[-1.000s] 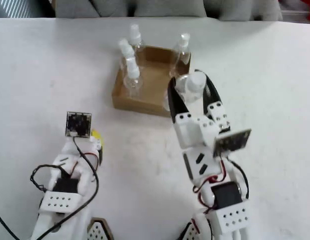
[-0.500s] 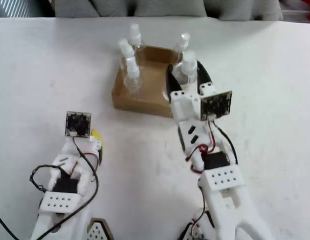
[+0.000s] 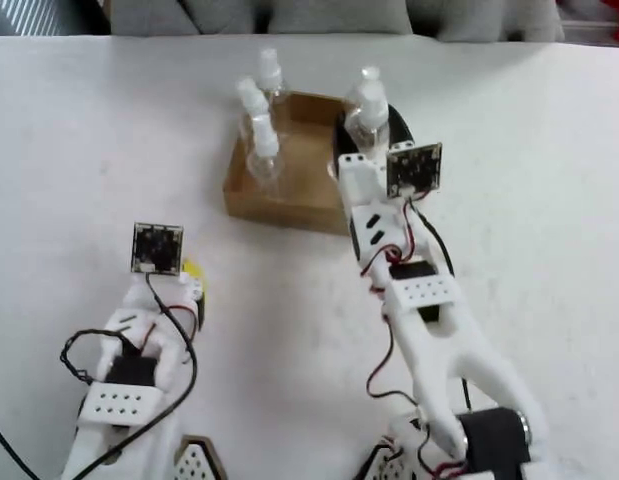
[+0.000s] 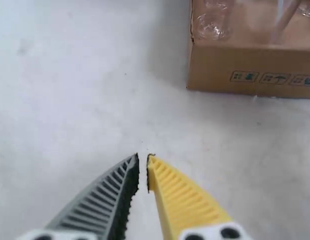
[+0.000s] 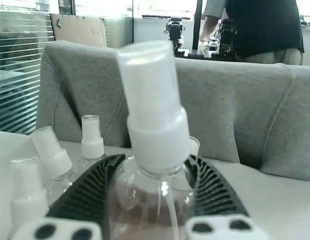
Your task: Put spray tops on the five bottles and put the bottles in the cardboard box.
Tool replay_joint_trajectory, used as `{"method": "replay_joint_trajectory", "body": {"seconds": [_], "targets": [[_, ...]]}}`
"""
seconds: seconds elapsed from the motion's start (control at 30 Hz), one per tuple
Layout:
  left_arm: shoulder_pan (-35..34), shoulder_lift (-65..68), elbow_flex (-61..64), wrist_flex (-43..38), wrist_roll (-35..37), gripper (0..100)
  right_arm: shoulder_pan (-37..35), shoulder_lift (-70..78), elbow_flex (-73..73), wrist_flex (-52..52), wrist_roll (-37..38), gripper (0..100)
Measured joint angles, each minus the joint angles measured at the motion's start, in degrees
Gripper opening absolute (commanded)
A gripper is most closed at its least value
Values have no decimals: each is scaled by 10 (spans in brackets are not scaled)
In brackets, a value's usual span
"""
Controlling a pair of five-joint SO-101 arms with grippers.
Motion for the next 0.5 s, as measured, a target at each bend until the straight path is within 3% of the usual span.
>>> {"method": "replay_joint_trajectory", "body": {"seconds": [0.5], "targets": [[0, 0, 0, 0, 0, 57, 1, 189, -99, -5, 0, 16]]}}
